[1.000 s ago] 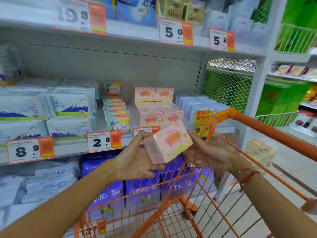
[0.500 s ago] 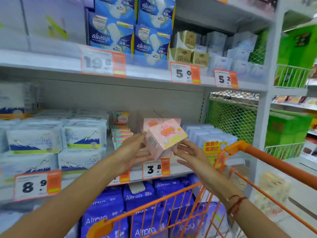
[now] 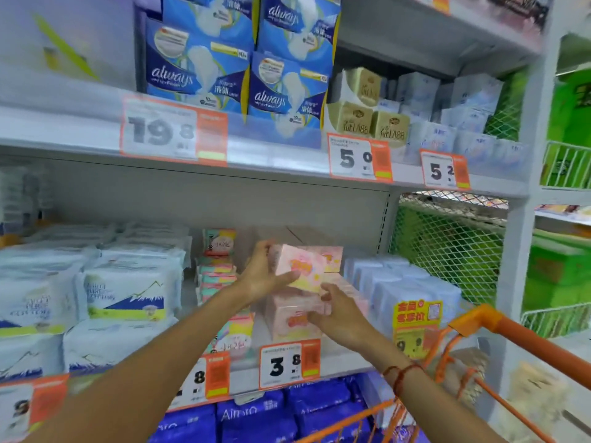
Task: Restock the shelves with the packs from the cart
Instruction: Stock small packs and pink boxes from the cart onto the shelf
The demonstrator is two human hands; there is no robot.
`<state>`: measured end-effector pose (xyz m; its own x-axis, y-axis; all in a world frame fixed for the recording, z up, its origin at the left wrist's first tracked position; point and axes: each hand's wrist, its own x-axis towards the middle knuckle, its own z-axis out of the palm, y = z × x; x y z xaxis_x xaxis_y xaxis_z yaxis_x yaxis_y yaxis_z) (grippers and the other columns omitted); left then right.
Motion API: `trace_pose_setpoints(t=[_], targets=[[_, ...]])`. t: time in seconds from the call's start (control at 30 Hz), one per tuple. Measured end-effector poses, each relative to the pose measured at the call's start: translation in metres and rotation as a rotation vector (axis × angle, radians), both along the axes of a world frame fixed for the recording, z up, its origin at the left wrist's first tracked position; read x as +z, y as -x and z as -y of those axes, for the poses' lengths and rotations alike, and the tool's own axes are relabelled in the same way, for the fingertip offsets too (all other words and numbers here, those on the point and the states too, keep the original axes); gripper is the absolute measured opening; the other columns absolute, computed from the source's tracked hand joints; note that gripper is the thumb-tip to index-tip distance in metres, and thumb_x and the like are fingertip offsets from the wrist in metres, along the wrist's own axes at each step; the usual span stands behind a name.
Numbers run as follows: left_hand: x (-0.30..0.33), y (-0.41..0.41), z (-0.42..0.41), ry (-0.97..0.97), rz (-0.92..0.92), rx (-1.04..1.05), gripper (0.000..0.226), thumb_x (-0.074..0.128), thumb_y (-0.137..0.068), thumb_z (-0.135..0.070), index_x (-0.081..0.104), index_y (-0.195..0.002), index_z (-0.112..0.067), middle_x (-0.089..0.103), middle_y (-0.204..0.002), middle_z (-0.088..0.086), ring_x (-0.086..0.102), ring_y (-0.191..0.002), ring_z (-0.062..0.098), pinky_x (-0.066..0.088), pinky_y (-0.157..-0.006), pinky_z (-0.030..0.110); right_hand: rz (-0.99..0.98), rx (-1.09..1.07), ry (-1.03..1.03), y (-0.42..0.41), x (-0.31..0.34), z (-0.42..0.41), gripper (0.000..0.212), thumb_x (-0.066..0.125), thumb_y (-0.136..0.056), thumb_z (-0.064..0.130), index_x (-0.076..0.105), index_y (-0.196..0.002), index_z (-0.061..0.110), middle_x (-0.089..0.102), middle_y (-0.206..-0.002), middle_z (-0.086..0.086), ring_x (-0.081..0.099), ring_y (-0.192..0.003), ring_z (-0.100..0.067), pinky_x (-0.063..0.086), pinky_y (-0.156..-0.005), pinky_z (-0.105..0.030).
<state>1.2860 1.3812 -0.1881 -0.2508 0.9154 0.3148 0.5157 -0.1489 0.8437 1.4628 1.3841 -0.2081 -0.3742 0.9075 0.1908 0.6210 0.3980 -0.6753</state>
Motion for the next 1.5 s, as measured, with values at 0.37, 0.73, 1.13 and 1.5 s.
trace_pose_setpoints(t=[0.37,0.73,1.13,1.5], targets=[[-0.011,0.000,0.031,-0.076,-0.367,0.187,0.072,0.071,-0.081,-0.023,0.033,-0.141,-0.012,0.037,-0.142,0.008,0.033,-0.131,0.027,0.033,-0.104,0.036,0.368,0.634,0.290,-0.019,-0.011,0.084,0.033,0.063,-0.086,0.045,0.070,-0.100,0.017,0.070,-0.099,-0.005,0.062,-0.091,-0.015,0.048,-0.090,-0.033],[-0.032,-0.032,0.158,0.754,-0.617,-0.436,0.026,0.053,-0.093,-0.040,0.061,-0.091,-0.015,0.060,-0.079,-0.003,0.063,-0.065,0.009,0.050,-0.049,0.021,0.665,0.415,-0.028,-0.049,-0.045,0.095,0.031,0.046,-0.094,0.049,0.068,-0.106,0.031,0.067,-0.098,0.008,0.059,-0.096,-0.011,0.039,-0.095,-0.034],[-0.074,-0.080,0.118,0.612,-0.163,-0.181,0.045,0.051,-0.096,-0.038,0.060,-0.080,0.003,0.062,-0.042,0.002,0.064,-0.046,0.015,0.055,-0.049,0.024,0.655,0.163,0.116,-0.085,-0.046,0.102,0.044,0.025,-0.104,0.018,0.029,-0.145,0.003,0.034,-0.150,-0.018,0.025,-0.140,-0.032,0.007,-0.116,-0.035],[-0.058,-0.110,0.133,0.509,-0.028,-0.378,0.032,0.046,-0.099,-0.015,0.051,-0.129,-0.005,0.053,-0.112,0.005,0.056,-0.097,0.017,0.052,-0.065,0.026,0.475,0.024,0.031,-0.117,-0.036,0.090,0.059,0.036,-0.102,0.023,0.005,-0.151,0.012,0.005,-0.159,-0.010,0.007,-0.147,-0.026,0.013,-0.118,-0.039]])
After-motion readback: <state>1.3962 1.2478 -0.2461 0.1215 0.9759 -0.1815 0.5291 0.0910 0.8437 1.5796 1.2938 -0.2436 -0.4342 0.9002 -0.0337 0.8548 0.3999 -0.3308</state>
